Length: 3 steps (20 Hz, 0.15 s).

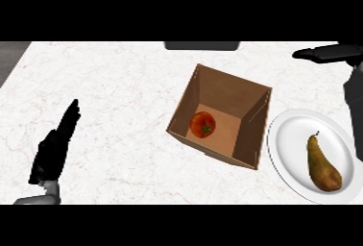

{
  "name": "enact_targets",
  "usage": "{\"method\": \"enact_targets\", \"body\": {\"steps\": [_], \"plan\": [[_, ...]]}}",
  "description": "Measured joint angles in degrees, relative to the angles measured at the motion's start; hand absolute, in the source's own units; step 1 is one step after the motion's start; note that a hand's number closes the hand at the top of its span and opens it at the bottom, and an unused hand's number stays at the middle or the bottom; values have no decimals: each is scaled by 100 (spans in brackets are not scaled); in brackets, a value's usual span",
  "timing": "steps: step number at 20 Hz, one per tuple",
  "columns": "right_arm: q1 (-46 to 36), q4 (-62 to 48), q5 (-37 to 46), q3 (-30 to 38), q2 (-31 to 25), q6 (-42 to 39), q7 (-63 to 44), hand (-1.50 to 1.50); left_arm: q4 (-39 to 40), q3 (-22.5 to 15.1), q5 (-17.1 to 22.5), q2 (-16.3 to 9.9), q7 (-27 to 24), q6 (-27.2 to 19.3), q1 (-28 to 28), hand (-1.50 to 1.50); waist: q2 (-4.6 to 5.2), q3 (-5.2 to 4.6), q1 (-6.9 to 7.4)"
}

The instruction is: Pick the tomato from the plate and place it in the cardboard box

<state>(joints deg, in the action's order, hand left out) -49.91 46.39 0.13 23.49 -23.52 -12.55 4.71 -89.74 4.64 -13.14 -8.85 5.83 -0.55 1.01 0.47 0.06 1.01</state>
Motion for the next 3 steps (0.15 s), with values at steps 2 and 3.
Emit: {"method": "enact_targets", "body": {"steps": [2, 3], "plan": [[-19, -377, -105, 165, -407, -368, 232, -150, 51, 32, 25, -18, -56, 25, -8, 0, 6, -1, 11], [-44, -608, -119, 224, -608, -550, 392, -150, 101, 26, 27, -3, -113, 26, -3, 0, 19, 1, 34]]}}
